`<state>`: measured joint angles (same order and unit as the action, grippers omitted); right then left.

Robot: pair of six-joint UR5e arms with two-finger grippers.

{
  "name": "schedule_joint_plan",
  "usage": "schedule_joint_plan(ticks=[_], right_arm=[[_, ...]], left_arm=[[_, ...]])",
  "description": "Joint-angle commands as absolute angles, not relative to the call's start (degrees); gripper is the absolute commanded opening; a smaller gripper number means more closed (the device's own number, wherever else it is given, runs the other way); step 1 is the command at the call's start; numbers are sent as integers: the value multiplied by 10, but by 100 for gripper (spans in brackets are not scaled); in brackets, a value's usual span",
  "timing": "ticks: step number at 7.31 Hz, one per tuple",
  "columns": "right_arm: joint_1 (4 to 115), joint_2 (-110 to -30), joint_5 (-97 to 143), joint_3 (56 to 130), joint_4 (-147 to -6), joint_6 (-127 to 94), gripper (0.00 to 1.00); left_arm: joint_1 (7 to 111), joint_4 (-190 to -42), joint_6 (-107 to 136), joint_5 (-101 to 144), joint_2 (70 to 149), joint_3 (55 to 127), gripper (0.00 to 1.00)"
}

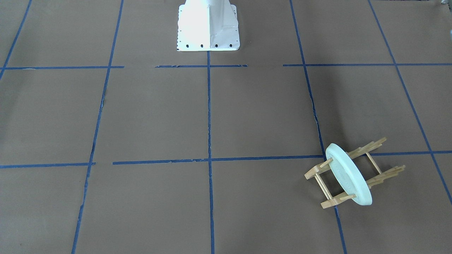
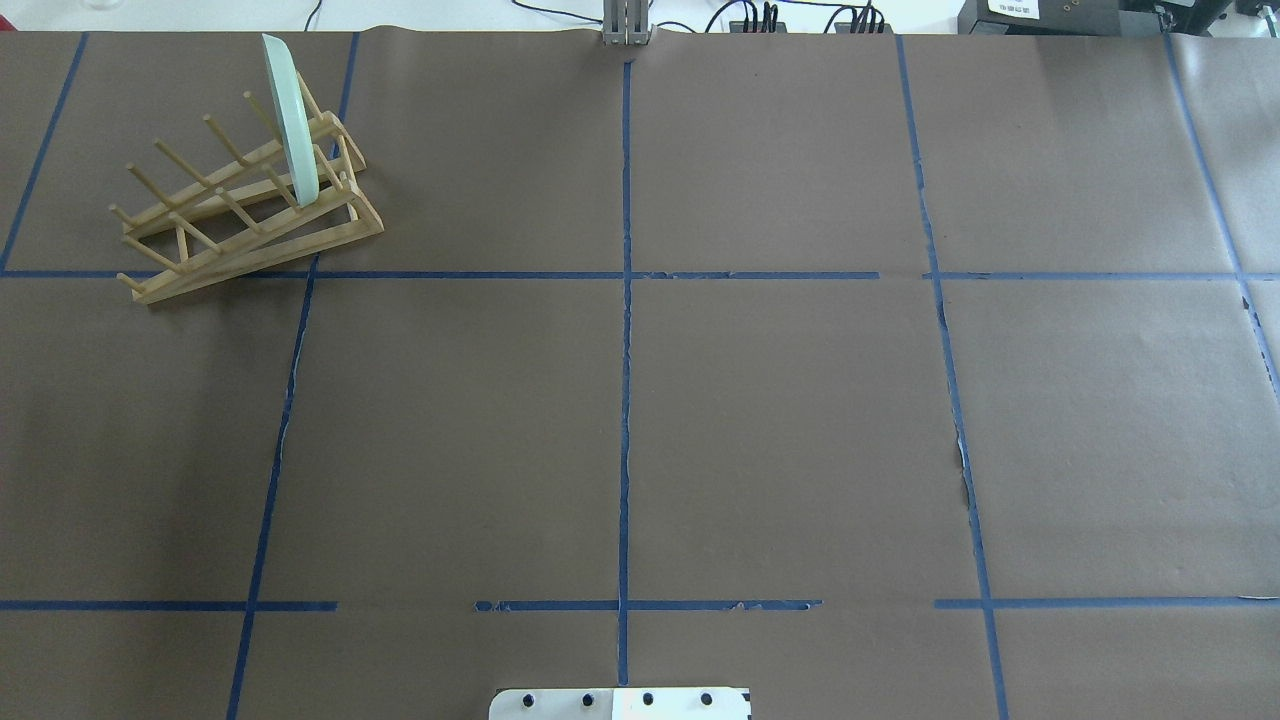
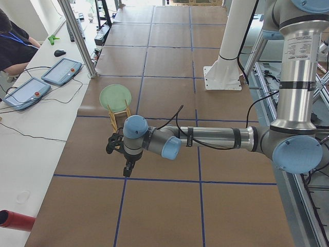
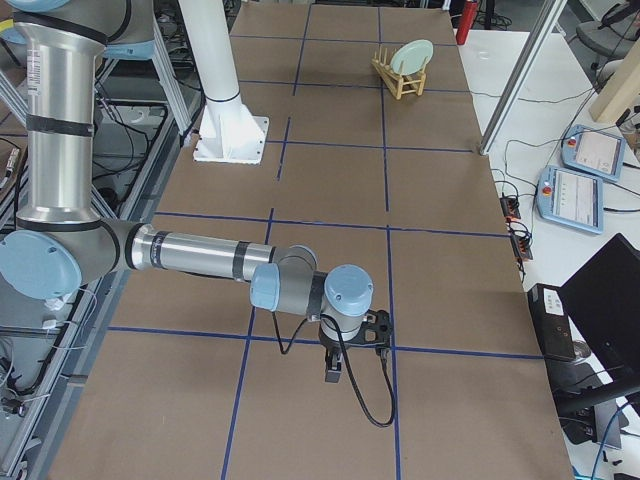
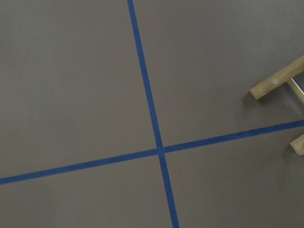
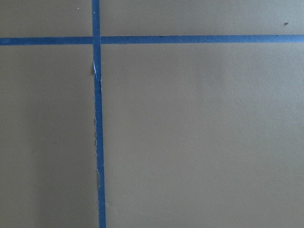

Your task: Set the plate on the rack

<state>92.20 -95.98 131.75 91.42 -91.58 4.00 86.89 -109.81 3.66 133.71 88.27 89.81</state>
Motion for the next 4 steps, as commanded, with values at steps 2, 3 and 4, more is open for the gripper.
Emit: schedule_joint_plan(ticks=[2,3,4], right_arm=[[922,-960,1317,914,-916,40,100],[922,-960,1317,914,-917,40,100],[922,-960,1317,914,-916,40,100]], left_arm=[[889,-1093,23,1363,861,897,100],[889,-1093,20,1362,858,898,100],[889,-1090,20,1362,860,903,100]])
